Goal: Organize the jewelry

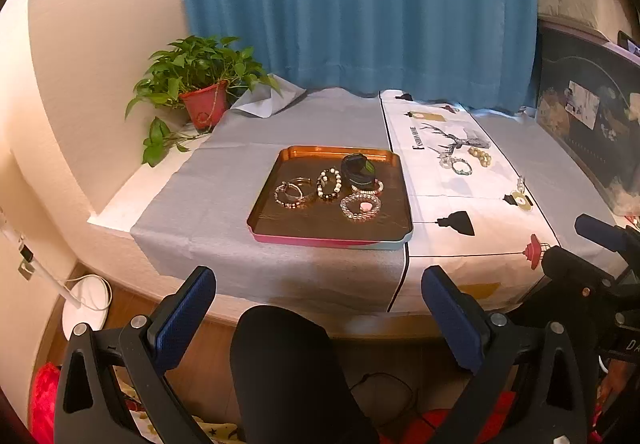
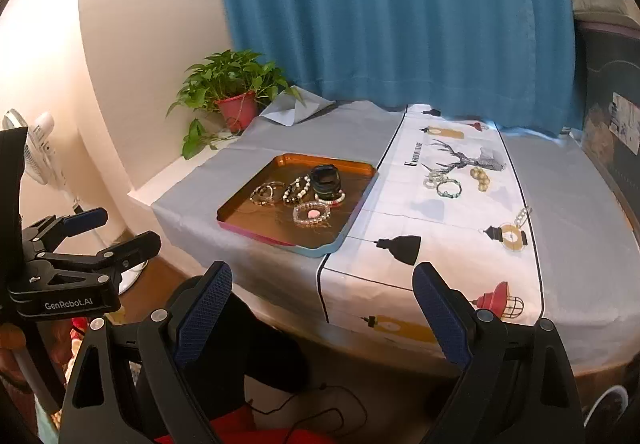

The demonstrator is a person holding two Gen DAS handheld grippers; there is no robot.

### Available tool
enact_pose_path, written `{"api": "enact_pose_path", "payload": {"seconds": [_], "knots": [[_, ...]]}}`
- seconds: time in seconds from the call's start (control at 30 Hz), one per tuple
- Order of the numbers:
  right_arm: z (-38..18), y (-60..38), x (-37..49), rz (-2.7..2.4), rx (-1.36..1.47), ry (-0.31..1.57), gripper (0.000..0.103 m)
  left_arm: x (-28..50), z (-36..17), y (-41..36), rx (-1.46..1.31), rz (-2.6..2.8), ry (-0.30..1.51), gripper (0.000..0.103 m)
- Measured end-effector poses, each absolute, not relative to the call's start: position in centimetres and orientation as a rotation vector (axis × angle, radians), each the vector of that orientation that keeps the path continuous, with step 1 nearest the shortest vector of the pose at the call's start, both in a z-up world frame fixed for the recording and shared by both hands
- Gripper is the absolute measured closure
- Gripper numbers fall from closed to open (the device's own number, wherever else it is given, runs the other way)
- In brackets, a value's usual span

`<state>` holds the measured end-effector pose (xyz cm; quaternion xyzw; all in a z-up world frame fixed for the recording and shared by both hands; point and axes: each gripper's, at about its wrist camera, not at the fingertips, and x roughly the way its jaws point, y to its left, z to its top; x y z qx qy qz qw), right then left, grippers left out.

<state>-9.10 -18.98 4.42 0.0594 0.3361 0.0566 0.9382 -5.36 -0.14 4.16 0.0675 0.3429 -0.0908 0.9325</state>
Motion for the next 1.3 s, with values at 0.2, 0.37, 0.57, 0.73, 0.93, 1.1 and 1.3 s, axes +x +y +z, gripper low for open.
{"api": "enact_pose_path", "payload": {"seconds": [0.2,0.37,0.57,0.73,0.93,1.1,1.3], "knots": [[4.36,-19.25,-9.06,0.118,0.122,0.688,0.011,-5.42,4.18,-0.34,0.138,-0.182,0.701,0.001],[4.35,-19.35,-9.05,0.119,0.120,0.687,0.011,-5.44,4.20,-0.48,0.142,-0.184,0.702,0.001],[4.27,-19.44,-9.01,0.119,0.124,0.688,0.011,-5.49,4.23,-0.64,0.143,-0.183,0.701,0.001],[4.27,-19.52,-9.00,0.120,0.124,0.688,0.011,-5.54,4.26,-0.74,0.143,-0.181,0.700,0.001],[4.26,-19.59,-8.97,0.122,0.124,0.689,0.011,-5.51,4.26,-0.75,0.147,-0.181,0.701,0.001],[4.17,-19.65,-8.98,0.119,0.125,0.690,0.011,-5.51,4.26,-0.89,0.146,-0.181,0.700,0.001],[4.18,-19.76,-8.99,0.120,0.125,0.690,0.011,-5.55,4.27,-0.97,0.147,-0.179,0.700,0.001]]}}
